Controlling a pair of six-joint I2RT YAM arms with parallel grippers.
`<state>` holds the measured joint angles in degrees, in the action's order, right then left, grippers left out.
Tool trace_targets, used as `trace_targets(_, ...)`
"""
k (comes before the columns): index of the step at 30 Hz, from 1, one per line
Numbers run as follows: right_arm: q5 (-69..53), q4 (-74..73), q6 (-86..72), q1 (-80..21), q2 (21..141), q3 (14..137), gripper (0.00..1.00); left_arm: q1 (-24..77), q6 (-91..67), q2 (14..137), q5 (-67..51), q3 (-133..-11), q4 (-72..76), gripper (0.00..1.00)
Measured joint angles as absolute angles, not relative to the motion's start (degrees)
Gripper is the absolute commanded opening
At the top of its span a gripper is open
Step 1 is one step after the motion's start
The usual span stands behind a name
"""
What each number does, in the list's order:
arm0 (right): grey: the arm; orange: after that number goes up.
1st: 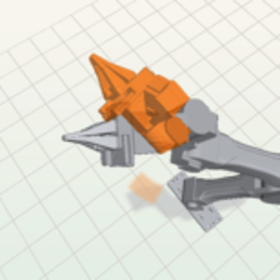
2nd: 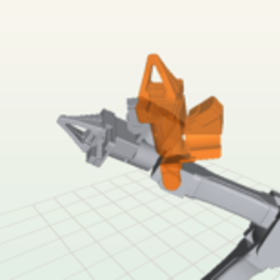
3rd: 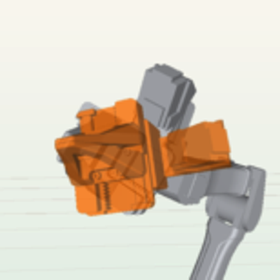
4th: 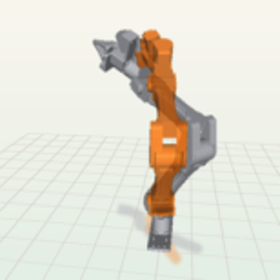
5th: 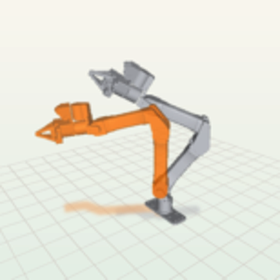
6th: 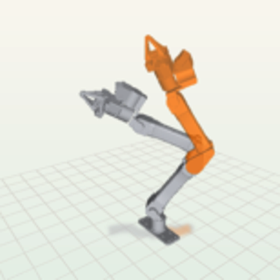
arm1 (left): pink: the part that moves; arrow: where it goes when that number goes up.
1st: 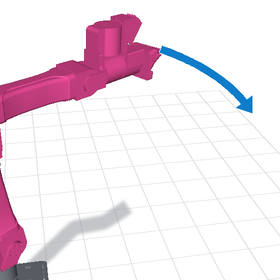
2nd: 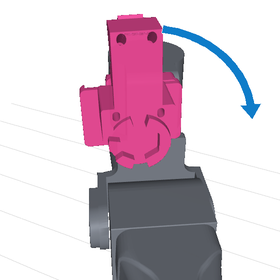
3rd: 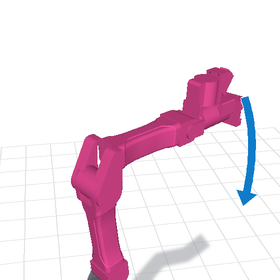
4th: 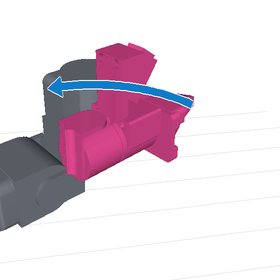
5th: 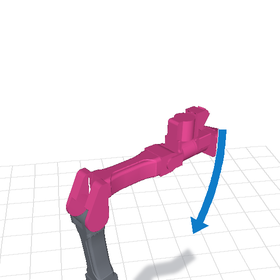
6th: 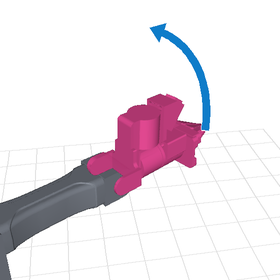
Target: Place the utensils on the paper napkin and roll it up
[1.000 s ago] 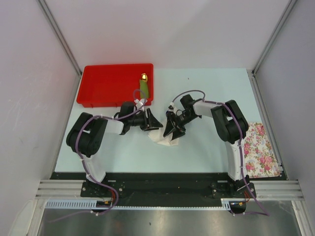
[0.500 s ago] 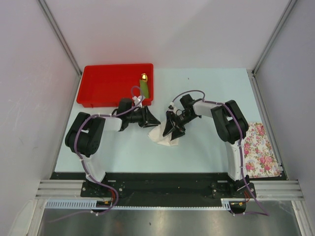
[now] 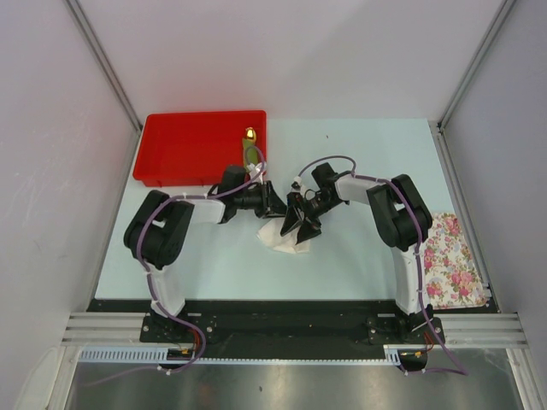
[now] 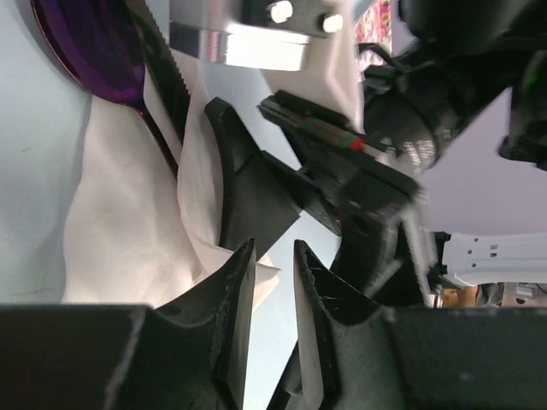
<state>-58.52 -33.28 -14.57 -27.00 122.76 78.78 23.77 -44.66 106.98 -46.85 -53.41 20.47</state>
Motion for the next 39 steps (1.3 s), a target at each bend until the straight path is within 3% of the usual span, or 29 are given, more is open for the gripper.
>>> trace_targets(5,-58.4,-33.2,-14.6,-27.1,122.6,78.8,0.87,24.9,-47.5,110.4,-47.2,-53.7,22.4,0.23)
trace_targets(14,-58.3,-32.9,-14.6,-27.2,122.6,78.7,0.86,25.9,-49.4,113.1,-48.5,-54.3,24.4,0.23)
trace_targets(30,-58.2,-32.9,-14.5,-27.2,122.6,78.6,0.84,24.9,-36.4,113.5,-47.8,-58.4,8.4,0.1)
trace_targets(39,-58.1,-32.9,-14.4,-27.2,122.6,78.6,0.83,24.4,-35.6,113.5,-49.0,-58.7,9.3,0.13)
